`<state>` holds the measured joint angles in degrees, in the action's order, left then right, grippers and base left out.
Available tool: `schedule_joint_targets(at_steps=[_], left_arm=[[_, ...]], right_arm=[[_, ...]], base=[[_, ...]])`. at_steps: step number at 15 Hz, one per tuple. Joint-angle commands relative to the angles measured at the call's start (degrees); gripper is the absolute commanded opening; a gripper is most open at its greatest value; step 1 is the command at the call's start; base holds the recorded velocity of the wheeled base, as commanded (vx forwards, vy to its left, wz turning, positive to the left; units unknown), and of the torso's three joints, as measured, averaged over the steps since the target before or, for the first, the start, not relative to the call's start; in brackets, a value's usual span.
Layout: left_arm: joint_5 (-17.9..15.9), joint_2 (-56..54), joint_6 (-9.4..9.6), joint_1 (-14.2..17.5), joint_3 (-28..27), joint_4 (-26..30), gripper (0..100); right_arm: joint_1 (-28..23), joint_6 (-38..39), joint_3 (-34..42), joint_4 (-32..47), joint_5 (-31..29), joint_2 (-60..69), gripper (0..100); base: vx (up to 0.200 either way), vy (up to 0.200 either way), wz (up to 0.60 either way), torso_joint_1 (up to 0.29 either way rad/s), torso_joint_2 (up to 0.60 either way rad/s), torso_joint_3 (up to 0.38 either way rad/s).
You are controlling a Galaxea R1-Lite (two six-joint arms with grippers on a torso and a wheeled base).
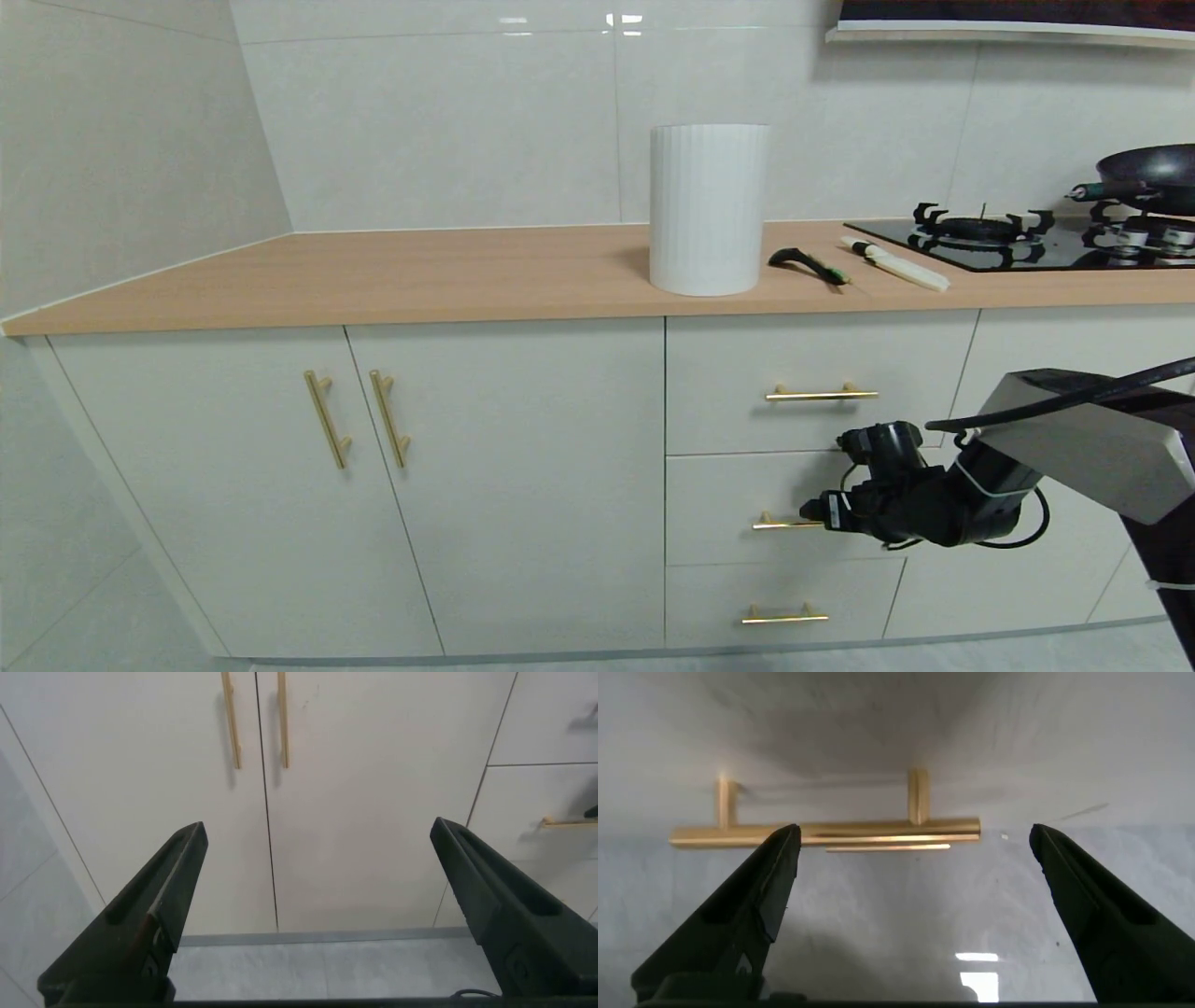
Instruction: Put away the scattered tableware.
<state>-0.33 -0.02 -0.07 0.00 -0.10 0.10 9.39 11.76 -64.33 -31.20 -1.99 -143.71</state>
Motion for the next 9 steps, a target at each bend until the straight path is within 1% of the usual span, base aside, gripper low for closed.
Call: schedule_joint_targets(at_steps=[1, 3, 6, 9], left_arm=[[0.0, 0.0, -0.01, 0.0, 0.0, 0.0, 100], [0.0, 0.0, -0.01, 0.0, 0.0, 0.0, 100], [0.0, 0.0, -0.01, 0.0, 0.0, 0.0, 100], [0.1, 0.0, -0.01, 0.0, 0.0, 0.0, 100]], right_arm=[[0.0, -0.1, -2.6, 1.0, -0.5, -0.6, 100], [0.0, -0.3, -5.7, 5.0, -2.7, -1.7, 100], [0.2, -0.3, -10.3, 13.4, -2.7, -2.5, 100], [0.2, -0.4, -11.6, 16.5, -2.3, -2.6, 100]], base=[[0.0, 0.0, 0.0, 0.0, 0.0, 0.0], [0.0, 0.0, 0.0, 0.0, 0.0, 0.0], [0.0, 0.0, 0.0, 0.0, 0.0, 0.0], [0.0, 0.0, 0.0, 0.0, 0.0, 0.0]])
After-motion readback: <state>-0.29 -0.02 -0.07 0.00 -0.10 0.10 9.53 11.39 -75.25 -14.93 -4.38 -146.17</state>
